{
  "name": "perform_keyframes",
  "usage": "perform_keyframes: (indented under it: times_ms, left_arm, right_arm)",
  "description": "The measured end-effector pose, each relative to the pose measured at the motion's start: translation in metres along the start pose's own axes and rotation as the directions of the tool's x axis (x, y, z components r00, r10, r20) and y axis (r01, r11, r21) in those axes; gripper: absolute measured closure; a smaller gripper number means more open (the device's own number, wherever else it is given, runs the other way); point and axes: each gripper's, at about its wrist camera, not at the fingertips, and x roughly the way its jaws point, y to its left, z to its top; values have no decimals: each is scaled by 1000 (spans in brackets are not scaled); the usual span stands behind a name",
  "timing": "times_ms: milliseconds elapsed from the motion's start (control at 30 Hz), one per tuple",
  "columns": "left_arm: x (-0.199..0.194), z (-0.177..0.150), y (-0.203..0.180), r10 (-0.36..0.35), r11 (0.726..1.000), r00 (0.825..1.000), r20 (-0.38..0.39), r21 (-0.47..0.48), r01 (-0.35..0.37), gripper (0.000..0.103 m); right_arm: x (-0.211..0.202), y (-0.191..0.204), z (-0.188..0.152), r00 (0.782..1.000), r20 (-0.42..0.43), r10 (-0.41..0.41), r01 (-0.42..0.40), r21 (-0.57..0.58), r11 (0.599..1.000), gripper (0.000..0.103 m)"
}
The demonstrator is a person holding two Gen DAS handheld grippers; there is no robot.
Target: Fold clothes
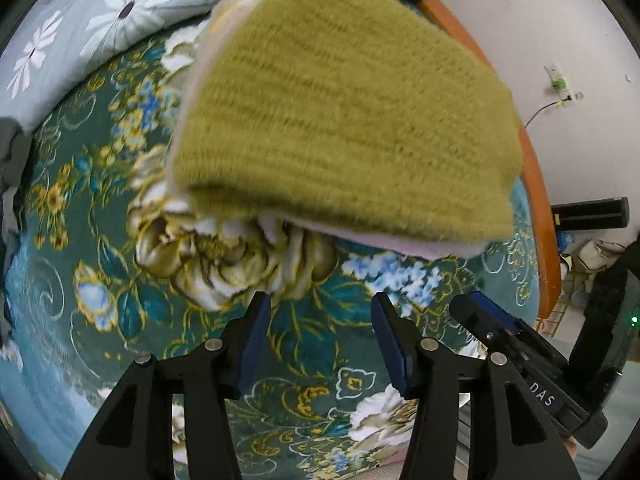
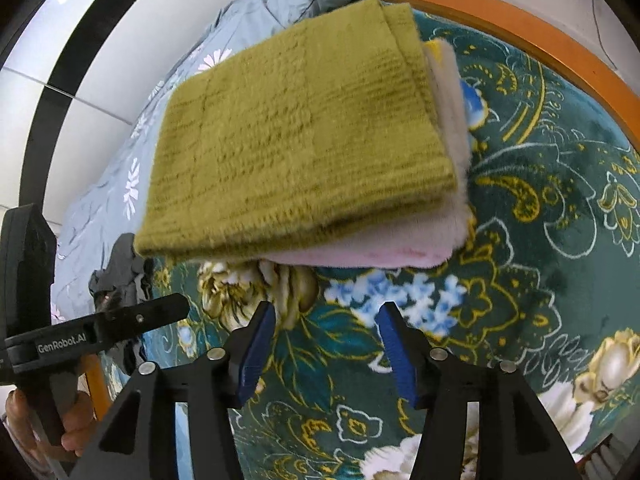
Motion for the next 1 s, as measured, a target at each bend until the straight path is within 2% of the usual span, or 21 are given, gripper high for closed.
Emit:
perform_keyframes:
  times_ms: [67, 200, 267, 367, 567, 633, 700, 933, 1000]
  left_arm:
    - [1, -7, -4, 19, 1000, 1000, -9, -15, -19, 50]
    - [8, -8, -8, 100, 995, 994, -38, -2, -100, 49]
    - [8, -9, -8, 132, 991, 991, -31, -1, -132, 37]
    - [8, -8, -6, 166, 986, 986, -25, -6, -166, 27]
    - [11, -5, -6, 208, 978, 978, -11, 0, -208, 23]
    - [12, -6, -6, 218, 976, 976, 0, 1, -218, 21]
    - [12, -7, -6, 224, 975, 975, 8, 0, -224, 18]
    - [9, -9, -2, 236, 972, 971, 43, -21, -235, 18]
    - [7, -10, -2, 237, 972, 970, 59, -23, -236, 18]
  right_arm:
    - [2, 0, -1, 1000, -5, -6, 6, 4, 1000, 42]
    - [4, -5, -1, 1000, 1, -14, 14, 25, 1000, 36]
    - [5, -7, -1, 1000, 3, -15, 15, 35, 999, 35]
    - [9, -9, -4, 1000, 1, -20, 20, 42, 999, 34]
    - [12, -9, -3, 1000, 4, -26, 26, 32, 999, 33]
    - [14, -8, -4, 999, 6, -32, 32, 26, 999, 28]
    - [17, -7, -4, 1000, 6, -29, 29, 21, 999, 17]
    - [20, -1, -7, 1000, 5, -23, 23, -2, 1000, 7]
    - [19, -1, -7, 1000, 16, -24, 24, 3, 1000, 0]
